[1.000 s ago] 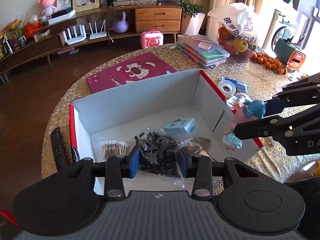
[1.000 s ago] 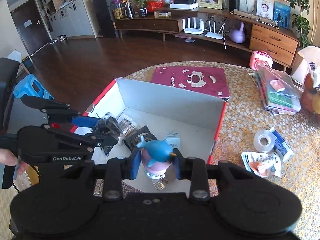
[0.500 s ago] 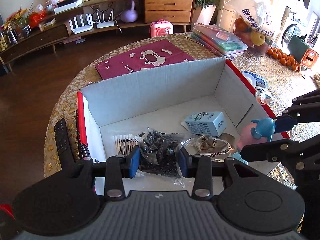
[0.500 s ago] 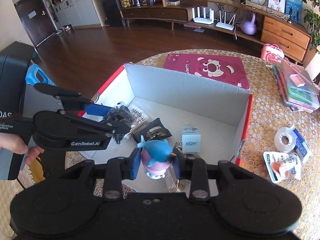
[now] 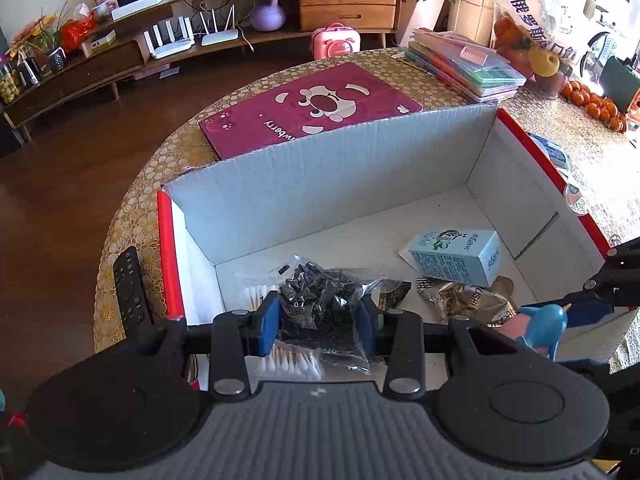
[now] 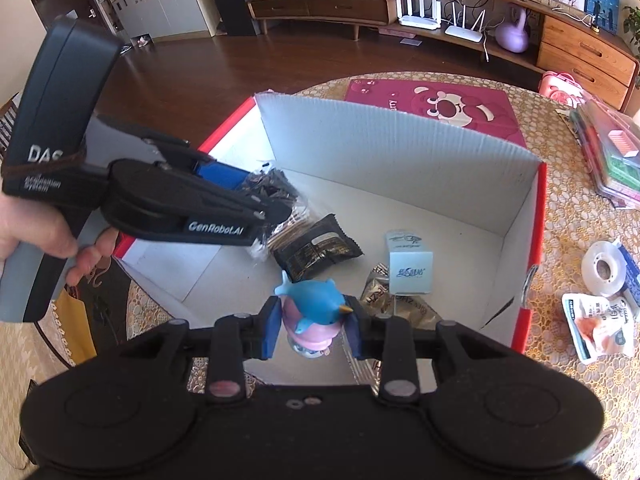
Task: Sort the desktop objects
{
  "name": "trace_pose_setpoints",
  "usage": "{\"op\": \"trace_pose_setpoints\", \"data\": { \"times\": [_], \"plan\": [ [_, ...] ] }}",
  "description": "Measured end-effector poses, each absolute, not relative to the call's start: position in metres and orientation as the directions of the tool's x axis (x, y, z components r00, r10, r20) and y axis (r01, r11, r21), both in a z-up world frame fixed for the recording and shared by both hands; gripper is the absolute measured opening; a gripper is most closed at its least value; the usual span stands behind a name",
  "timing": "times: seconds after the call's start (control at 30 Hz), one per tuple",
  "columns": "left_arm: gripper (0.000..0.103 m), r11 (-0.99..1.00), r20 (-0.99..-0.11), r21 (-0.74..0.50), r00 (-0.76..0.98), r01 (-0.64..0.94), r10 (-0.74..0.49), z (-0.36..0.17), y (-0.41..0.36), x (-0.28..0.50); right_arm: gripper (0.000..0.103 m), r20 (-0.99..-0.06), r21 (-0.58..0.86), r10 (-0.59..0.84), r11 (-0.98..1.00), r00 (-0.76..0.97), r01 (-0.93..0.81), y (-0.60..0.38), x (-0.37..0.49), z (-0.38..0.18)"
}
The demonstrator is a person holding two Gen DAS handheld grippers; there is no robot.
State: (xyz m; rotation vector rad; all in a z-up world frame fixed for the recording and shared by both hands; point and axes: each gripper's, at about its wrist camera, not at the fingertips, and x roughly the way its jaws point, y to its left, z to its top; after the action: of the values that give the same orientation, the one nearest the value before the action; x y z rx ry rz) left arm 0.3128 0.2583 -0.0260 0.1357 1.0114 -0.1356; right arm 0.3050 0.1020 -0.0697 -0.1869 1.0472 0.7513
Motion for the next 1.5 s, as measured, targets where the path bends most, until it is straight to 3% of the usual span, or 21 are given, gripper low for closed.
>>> {"op": "trace_pose_setpoints", "data": {
  "times": [1.03,1.23,1.3,1.43,1.5],
  "plan": [
    [0.038,0.964,-0.883,0.084,0.467,0.25,-0.044,-0.057,0.239,0.334,0.033,-0.858,0.226,0.463,0.73,0.222,-0.645,0.111,0.315,-0.102],
    [0.039,0.969,-0.886,0.072,0.462,0.237,-0.048,-0.055,0.24,0.333,0.037,-0.853,0.218,0.468,0.722,0.232,-0.657,0.108,0.313,-0.097],
    [0.041,0.971,-0.887,0.071,0.459,0.229,-0.043,-0.055,0.24,0.333,0.037,-0.85,0.219,0.471,0.724,0.237,-0.654,0.107,0.314,-0.094],
    [0.057,0.973,-0.883,0.079,0.468,0.216,-0.033,-0.051,0.239,0.329,0.043,-0.842,0.223,0.477,0.731,0.25,-0.645,0.101,0.317,-0.089],
    [0.057,0.973,-0.881,0.083,0.473,0.217,-0.03,-0.047,0.239,0.327,0.044,-0.839,0.221,0.478,0.735,0.259,-0.641,0.098,0.317,-0.085]
  ]
}}
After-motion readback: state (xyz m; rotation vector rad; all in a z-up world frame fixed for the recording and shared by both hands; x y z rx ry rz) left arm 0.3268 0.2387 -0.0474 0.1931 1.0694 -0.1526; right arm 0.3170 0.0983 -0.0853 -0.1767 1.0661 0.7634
